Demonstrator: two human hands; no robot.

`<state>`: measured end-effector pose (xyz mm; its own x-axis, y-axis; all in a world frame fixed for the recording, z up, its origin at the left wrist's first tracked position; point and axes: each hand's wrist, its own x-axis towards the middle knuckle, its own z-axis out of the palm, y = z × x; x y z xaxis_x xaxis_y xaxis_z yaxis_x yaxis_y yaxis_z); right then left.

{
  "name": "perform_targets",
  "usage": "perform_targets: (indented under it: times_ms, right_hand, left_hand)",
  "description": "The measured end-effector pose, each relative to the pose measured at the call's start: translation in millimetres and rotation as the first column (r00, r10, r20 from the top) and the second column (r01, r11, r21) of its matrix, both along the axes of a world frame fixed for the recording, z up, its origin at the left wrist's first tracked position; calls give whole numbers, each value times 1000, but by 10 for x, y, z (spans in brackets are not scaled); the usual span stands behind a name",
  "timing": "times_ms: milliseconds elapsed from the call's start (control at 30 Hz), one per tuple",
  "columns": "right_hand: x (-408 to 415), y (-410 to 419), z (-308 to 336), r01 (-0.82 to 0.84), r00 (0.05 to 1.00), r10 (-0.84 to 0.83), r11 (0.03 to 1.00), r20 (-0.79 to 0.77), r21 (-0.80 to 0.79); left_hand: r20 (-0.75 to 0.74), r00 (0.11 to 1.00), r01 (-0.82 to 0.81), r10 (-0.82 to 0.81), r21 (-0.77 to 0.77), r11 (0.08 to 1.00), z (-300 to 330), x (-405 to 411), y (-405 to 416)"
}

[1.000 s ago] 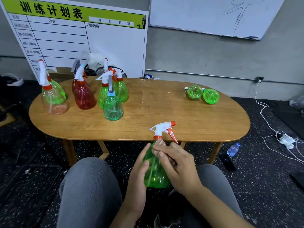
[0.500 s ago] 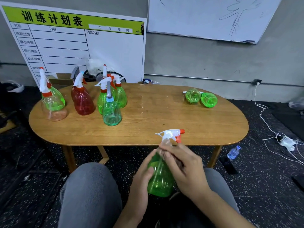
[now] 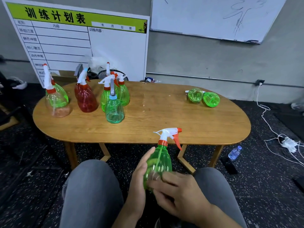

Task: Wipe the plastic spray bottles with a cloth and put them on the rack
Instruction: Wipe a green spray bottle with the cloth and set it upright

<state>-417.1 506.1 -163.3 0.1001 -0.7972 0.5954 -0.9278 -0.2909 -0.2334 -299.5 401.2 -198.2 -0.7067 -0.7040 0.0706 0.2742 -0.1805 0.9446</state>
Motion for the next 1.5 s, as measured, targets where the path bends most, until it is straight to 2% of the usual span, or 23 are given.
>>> perform_targets:
  times_ms: [67, 100, 167, 267, 367, 500, 633, 733, 833, 900, 967, 1067, 1133, 1200, 1333, 1500]
  right_hand:
    - [-33, 15, 51, -55, 996, 53, 998, -78, -17]
    - [-61, 2, 81, -45, 997, 43, 998, -60, -38]
    - [-131, -77, 182, 82, 994, -76, 994, 82, -75]
    - [-248, -287, 290, 334, 884, -308, 943, 351, -12]
    - [-213, -459, 178, 324, 814, -333, 940, 477, 104]
    - [-3, -368, 40, 279, 906, -275, 960, 323, 36]
    - [63, -191, -68, 104, 980, -98, 994, 171, -23]
    - [77, -90, -103, 25, 999, -24, 1000, 39, -17]
    - [49, -45, -68, -18, 1000, 18, 1000, -6, 25]
    - [2, -5, -17, -19, 998, 16, 999, 56, 39]
    - [-53, 38, 6, 39, 978, -41, 999, 205, 16]
    - [-146, 36, 9, 225, 889, -198, 974, 413, -16]
    - [-214, -13, 25, 316, 829, -265, 948, 493, -22]
    - [-249, -81, 72, 369, 797, -303, 929, 522, -23]
    - [-197, -206, 88, 364, 793, -295, 931, 533, -27]
    - [-167, -408, 87, 402, 707, -320, 916, 631, 14]
  left_hand:
    - [-10, 1000, 6, -6, -4, 1000, 32, -3, 1]
    - [-7, 1000, 7, -7, -11, 1000, 42, 0, 0]
    - [4, 1000, -10, 10, -23, 1000, 57, 0, -5]
    - [25, 999, -20, 20, -19, 1000, 68, -1, -18]
    - [24, 999, -41, 40, 22, 999, 49, 5, -53]
    - [4, 999, -52, 52, 59, 997, -1, 25, -69]
    - [21, 995, -99, 98, 91, 991, -49, 41, -71]
    - [29, 994, -105, 103, 100, 989, 24, 37, -52]
    - [29, 992, -125, 124, 42, 991, 70, 21, -54]
    - [43, 990, -134, 134, -18, 991, 76, 6, -52]
    - [49, 988, -144, 147, -58, 988, 76, -2, -53]
    - [20, 991, -135, 135, -32, 990, 82, -12, -58]
    - [6, 992, -124, 124, 4, 992, 73, -19, -53]
    - [-4, 993, -119, 119, 47, 992, 79, -22, -49]
    - [-16, 998, -56, 58, 83, 995, 93, -28, -29]
    - [32, 999, -25, 25, -4, 1000, 28, -4, -46]
